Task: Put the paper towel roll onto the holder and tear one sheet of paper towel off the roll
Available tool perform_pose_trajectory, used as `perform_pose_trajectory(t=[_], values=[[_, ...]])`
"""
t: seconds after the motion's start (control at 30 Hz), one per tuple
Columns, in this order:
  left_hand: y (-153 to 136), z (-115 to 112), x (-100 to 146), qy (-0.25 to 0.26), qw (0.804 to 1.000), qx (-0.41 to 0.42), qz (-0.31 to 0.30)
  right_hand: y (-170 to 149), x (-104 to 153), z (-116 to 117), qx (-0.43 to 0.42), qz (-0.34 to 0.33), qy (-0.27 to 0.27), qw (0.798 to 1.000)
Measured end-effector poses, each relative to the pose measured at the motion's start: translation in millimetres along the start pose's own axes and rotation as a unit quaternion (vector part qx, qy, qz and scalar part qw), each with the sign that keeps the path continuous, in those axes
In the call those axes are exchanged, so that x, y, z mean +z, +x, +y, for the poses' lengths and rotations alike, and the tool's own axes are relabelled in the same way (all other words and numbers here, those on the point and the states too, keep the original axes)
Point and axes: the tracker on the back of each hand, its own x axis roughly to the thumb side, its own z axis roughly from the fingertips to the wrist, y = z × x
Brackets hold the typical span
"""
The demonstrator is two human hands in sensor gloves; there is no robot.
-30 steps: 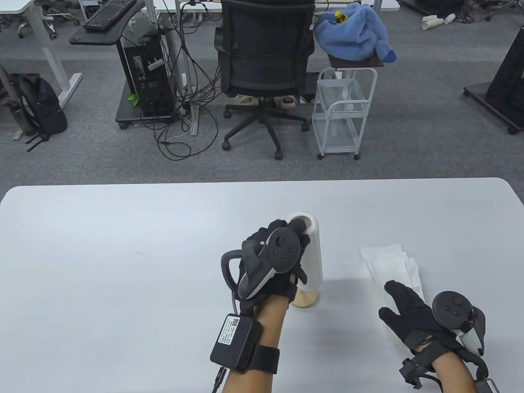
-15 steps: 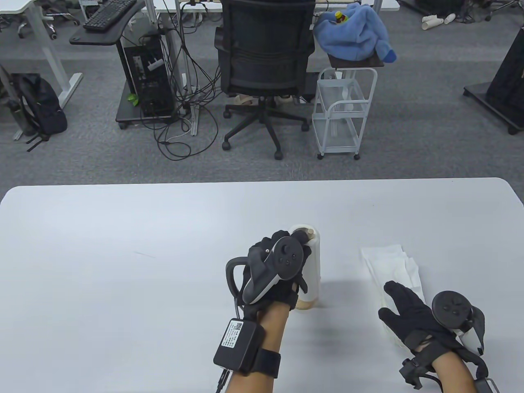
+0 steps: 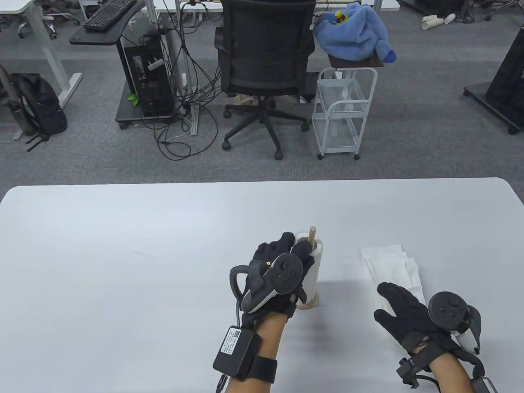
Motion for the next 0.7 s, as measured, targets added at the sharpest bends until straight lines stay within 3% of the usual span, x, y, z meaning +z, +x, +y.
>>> perform_pose_trajectory(t=[0.2,0.4,0.57,0.7], values=[[-10,-15,4,0.038,0.996,0.075,-0.002,34,-21,0,0.048,-0.08,-0.016,0.996],[-11,-16,7,0.039,0.996,0.077,-0.008,88,-71,12,0.064,-0.1,0.019,0.993],[-13,-17,7,0.038,0.996,0.083,-0.01,100,-105,19,0.078,-0.093,0.018,0.993],[-10,-17,7,0.031,0.997,0.074,-0.009,104,-114,21,0.074,-0.098,0.002,0.993]])
